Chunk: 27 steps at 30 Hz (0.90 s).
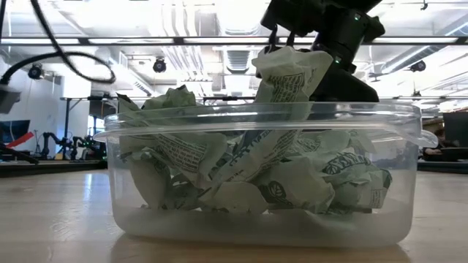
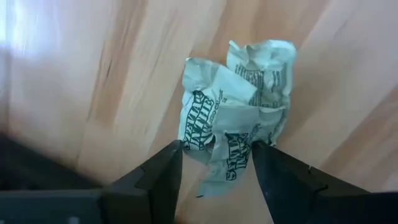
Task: Pick and place Stevia / Truvia into bins
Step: Put the stevia packet into the transparent container
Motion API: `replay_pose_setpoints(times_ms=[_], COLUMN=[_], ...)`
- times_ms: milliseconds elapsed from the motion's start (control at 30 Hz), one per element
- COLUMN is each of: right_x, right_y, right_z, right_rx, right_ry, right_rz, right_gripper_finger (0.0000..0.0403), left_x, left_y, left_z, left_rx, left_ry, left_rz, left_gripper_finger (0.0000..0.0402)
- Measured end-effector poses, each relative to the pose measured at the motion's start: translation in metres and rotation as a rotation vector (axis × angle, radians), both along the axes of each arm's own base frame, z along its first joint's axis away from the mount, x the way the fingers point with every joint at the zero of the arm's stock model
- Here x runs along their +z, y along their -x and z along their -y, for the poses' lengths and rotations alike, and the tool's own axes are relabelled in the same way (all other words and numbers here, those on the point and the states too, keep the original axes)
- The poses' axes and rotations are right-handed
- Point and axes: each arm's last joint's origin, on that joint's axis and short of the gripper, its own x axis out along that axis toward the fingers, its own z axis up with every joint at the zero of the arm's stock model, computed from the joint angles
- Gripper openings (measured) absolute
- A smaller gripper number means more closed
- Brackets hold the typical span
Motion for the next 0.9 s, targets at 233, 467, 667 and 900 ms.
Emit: replay_pose_setpoints(times_ms=[233, 467, 667, 900], right_x=[0.001, 0.001, 0.002, 0.002], right_y=[-0.001, -0.002, -0.003, -0.004], right_z=[0.0, 0.0, -0.001, -0.001], right_rx=[0.0, 0.001, 0.004, 0.004], right_ry=[-0.003, -0.005, -0.006, -0.009], right_rz=[0.017, 0.028, 0.039, 0.05], right_gripper_finger=[0.0068, 0.0068, 0.0068, 0.0068], left_x=[-0.002, -0.011, -0.011, -0.011], left_y=[-0.003, -0.011, -0.029, -0.058], left_z=[-0.006, -0.015, -0.023, -0.044], left_rx=[0.006, 0.032, -0.017, -0.046], left_ry=[0.054, 0.028, -0.016, -0.058], left_rz=[0.215, 0.374, 0.49, 0.583], left_gripper_finger=[0.0182, 0.0182, 0.0182, 0.0182])
